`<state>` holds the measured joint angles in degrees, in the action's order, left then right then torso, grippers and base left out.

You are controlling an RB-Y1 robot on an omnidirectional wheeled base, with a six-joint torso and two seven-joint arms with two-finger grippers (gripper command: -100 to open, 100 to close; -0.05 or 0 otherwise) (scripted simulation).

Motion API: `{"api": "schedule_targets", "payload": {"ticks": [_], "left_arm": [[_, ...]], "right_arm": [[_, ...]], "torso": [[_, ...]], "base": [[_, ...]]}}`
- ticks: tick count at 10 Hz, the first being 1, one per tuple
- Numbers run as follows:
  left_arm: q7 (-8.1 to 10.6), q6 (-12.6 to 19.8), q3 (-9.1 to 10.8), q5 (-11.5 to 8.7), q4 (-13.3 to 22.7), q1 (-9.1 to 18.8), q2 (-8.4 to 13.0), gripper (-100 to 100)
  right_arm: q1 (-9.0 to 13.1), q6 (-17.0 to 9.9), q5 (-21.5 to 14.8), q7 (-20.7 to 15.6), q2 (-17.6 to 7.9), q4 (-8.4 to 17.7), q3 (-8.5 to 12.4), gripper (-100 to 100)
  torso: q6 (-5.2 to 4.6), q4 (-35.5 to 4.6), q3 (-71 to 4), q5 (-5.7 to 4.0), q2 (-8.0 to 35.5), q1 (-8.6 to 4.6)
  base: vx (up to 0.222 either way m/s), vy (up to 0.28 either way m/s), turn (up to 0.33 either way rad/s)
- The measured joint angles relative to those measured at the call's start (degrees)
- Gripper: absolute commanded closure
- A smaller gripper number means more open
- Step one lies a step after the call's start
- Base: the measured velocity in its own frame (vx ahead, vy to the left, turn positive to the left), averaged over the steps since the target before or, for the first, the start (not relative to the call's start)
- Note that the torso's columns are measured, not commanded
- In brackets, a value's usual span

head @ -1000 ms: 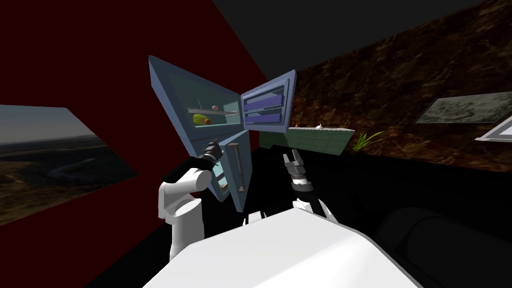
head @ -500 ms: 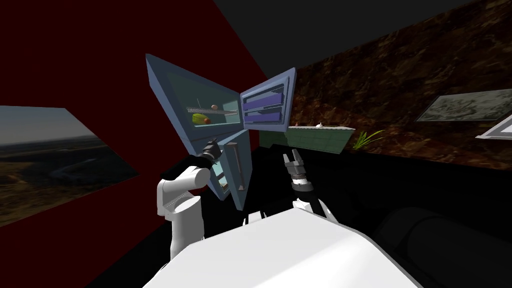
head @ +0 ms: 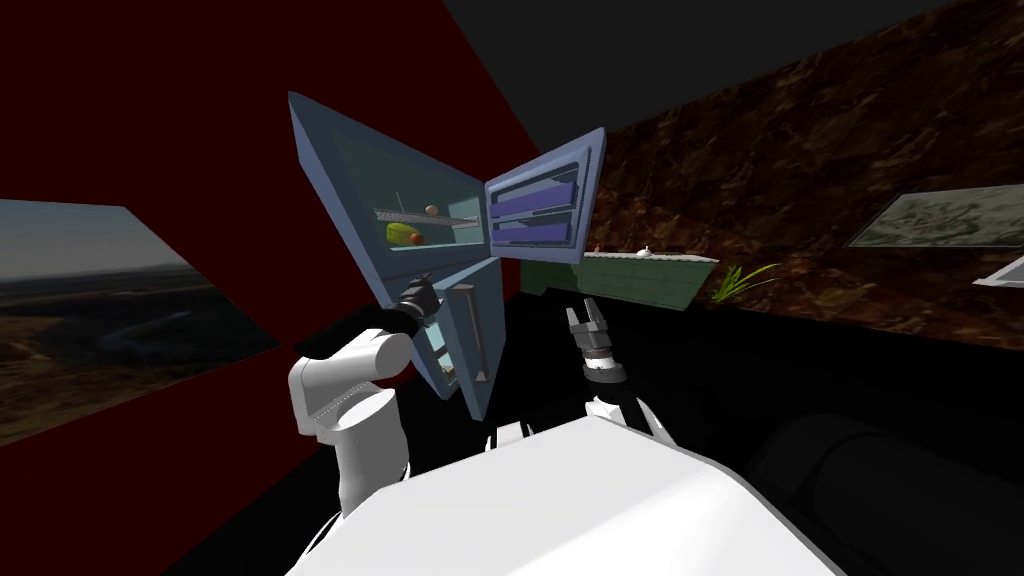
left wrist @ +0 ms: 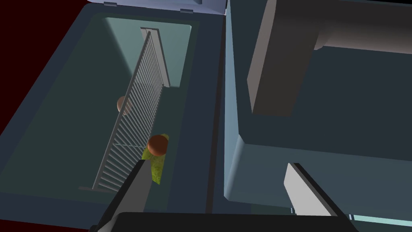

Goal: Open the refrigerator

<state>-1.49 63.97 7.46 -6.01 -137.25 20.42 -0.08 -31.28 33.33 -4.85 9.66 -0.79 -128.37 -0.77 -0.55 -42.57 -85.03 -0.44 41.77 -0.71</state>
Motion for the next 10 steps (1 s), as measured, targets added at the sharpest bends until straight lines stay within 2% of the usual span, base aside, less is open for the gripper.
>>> {"api": "schedule_targets", "payload": {"ticks": [3, 4, 5, 10], "left_arm": [[0.51, 3.73, 0.9, -0.07, -1.35, 2.35, 0.32, -100], [0.75, 5.66, 1.11, -0.04, -2.99, 3.18, 0.25, -100], [0.8, 6.28, 1.18, 0.01, -3.28, 3.11, 0.26, 0], [0.76, 6.44, 1.31, 0.07, -3.42, 2.91, 0.3, 0]], "right_arm": [[0.0, 0.0, 0.0, 0.0, 0.0, 0.0, 0.0, 0], [0.0, 0.0, 0.0, 0.0, 0.0, 0.0, 0.0, 0], [0.0, 0.0, 0.0, 0.0, 0.0, 0.0, 0.0, 0], [0.0, 0.0, 0.0, 0.0, 0.0, 0.0, 0.0, 0]], "torso": [[0.0, -0.03, -0.01, -0.03, 0.02, -0.03], [0.1, 0.05, 0.01, 0.02, -0.01, 0.03], [0.14, 0.25, 0.06, 0.16, 0.05, 0.22], [0.47, 0.37, 0.3, 0.43, 0.28, 0.69]], "base": [[0.029, 0.001, 0.014], [0.021, 0.005, 0.047], [-0.015, 0.007, 0.028], [-0.009, 0.001, 0.011]]}}
